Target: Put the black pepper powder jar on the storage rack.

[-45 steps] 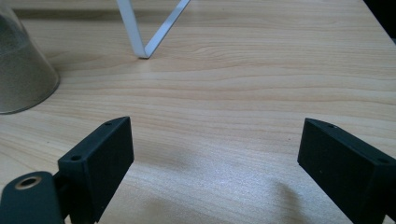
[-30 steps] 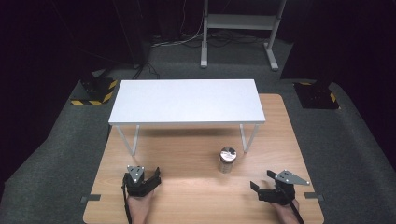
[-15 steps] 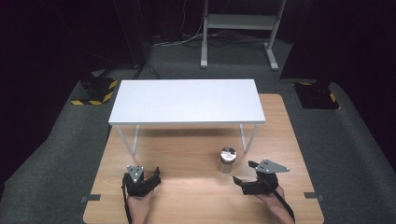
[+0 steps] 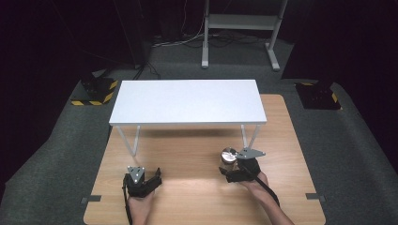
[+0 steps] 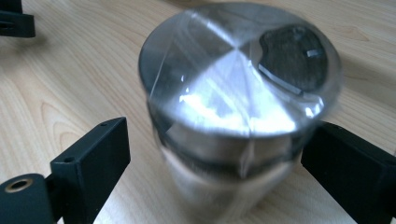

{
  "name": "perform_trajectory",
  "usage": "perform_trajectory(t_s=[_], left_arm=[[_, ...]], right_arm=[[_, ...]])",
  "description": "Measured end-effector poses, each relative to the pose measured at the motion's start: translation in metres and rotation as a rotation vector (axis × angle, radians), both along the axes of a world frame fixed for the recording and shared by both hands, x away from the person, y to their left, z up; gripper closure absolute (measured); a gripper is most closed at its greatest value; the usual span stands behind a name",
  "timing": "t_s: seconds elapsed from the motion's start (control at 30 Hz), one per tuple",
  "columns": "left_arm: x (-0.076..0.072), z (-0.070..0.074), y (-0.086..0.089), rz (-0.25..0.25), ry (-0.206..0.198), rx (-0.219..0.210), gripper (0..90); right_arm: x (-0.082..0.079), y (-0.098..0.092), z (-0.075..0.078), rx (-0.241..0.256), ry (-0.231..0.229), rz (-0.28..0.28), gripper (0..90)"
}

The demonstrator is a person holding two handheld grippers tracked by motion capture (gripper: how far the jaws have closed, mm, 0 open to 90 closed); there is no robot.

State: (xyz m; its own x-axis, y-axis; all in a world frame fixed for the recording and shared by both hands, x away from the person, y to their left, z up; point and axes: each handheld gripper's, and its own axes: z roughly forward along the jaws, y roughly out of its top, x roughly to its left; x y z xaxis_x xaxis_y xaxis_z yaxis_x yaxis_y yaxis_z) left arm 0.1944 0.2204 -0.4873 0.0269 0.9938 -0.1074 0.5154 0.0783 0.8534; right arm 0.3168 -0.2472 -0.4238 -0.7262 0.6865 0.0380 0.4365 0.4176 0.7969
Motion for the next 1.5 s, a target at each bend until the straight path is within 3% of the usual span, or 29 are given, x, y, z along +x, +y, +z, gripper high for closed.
perform_trajectory(t_s=[0.13,0.4,0.77,1.0,1.5], left_arm=[[0.0,0.0,0.0,-0.002,-0.001,0.001,19.3],[-0.001,-0.001,0.001,-0.012,-0.01,0.0,18.5],[-0.002,-0.002,0.002,-0.018,-0.016,0.0,18.1],[-0.002,-0.002,0.002,-0.02,-0.017,0.0,18.0],[-0.003,-0.002,0.002,-0.019,-0.018,0.0,18.0]], right_arm=[[0.004,0.005,0.001,-0.005,0.005,0.0,8.6],[0.011,0.028,0.007,-0.083,0.006,-0.028,13.6],[0.018,0.041,0.01,-0.129,0.027,-0.018,22.3],[0.018,0.042,0.007,-0.136,0.037,-0.036,30.2],[0.017,0.039,0.004,-0.116,0.036,-0.039,30.8]])
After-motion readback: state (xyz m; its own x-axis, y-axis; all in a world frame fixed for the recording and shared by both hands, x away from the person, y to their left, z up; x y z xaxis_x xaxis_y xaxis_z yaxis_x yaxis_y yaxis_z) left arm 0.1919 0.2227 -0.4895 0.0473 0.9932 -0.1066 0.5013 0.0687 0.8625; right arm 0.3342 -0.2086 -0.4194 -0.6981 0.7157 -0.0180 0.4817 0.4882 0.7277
